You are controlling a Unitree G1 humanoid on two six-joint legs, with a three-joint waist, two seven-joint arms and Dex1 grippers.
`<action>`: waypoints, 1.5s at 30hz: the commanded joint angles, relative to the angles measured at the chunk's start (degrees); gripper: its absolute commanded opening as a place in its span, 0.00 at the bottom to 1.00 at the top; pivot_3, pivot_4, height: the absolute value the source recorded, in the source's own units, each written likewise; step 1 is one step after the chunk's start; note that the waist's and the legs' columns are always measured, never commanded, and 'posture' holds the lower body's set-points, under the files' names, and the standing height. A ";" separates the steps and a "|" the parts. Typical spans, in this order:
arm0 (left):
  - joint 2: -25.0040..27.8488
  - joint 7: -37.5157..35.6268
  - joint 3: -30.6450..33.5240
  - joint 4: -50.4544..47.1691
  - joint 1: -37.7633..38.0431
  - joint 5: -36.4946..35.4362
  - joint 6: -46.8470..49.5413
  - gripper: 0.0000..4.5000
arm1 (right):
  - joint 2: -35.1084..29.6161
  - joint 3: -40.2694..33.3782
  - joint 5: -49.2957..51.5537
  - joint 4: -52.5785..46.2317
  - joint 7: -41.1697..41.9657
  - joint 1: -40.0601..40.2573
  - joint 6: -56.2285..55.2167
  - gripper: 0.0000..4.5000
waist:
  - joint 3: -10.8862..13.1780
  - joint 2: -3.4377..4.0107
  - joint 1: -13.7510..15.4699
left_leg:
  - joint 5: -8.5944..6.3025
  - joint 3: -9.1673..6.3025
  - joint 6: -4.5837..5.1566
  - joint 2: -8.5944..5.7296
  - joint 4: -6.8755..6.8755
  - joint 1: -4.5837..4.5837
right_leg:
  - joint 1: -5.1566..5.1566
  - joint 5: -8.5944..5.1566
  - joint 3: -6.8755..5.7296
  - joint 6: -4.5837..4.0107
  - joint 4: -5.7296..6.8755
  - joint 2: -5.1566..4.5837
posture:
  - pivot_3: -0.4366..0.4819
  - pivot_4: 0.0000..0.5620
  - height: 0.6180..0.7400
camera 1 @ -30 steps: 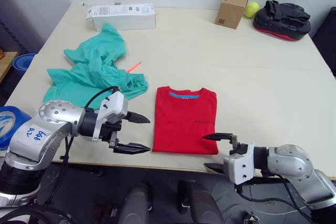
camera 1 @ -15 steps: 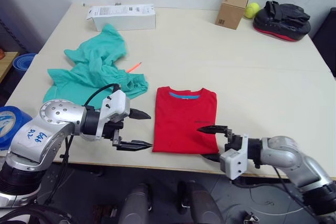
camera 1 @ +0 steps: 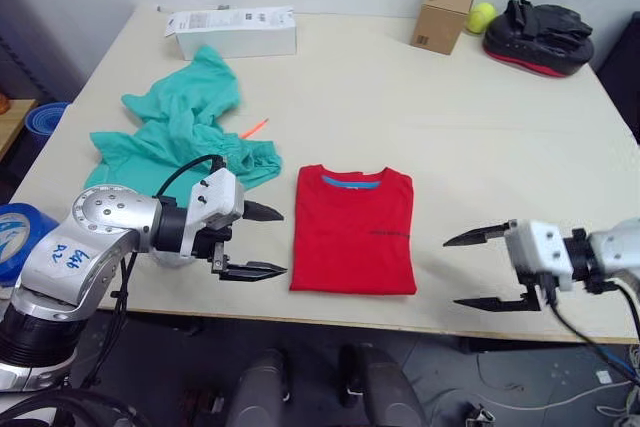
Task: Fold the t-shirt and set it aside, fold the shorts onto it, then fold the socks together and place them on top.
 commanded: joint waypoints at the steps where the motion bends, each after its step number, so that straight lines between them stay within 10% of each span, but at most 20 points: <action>1: 0.03 -0.04 -0.26 0.40 -1.82 0.29 -0.90 1.00 | 4.32 1.10 9.87 1.19 -7.55 -6.82 27.57 1.00 | 0.00 -0.01 -0.01 | 0.02 -0.01 -0.01 0.00 0.00 -0.04 | -0.04 -0.03 0.00 -0.06 -0.03 -0.01 | 0.48 0.27 1.00; 11: -0.06 0.41 -0.45 0.79 -2.72 0.43 -0.56 1.00 | 20.19 -3.59 16.96 12.30 -20.13 -19.50 66.77 1.00 | 0.00 0.02 0.44 | -0.19 0.04 -0.01 -0.04 -0.09 -0.48 | -0.43 -0.02 0.00 -0.02 -0.18 -0.04 | 0.48 0.27 1.00; 23: -0.49 1.78 -0.66 0.55 -3.64 0.40 -0.03 1.00 | 40.88 -9.48 5.67 24.45 -34.09 -24.16 69.57 1.00 | -0.18 -0.17 -0.94 | -0.11 0.07 0.09 -0.04 -0.01 -0.27 | -0.21 0.10 0.03 0.08 -0.06 -0.02 | 0.48 0.27 1.00; 45: -0.48 1.77 -1.57 1.29 -3.97 1.40 -1.48 1.00 | 26.85 -10.54 11.28 7.67 -25.08 -9.53 75.21 1.00 | -0.46 -0.16 0.81 | -0.18 0.12 0.32 -0.23 -0.87 -0.42 | -0.25 0.30 -0.06 0.22 -1.12 -0.31 | 0.48 0.27 1.00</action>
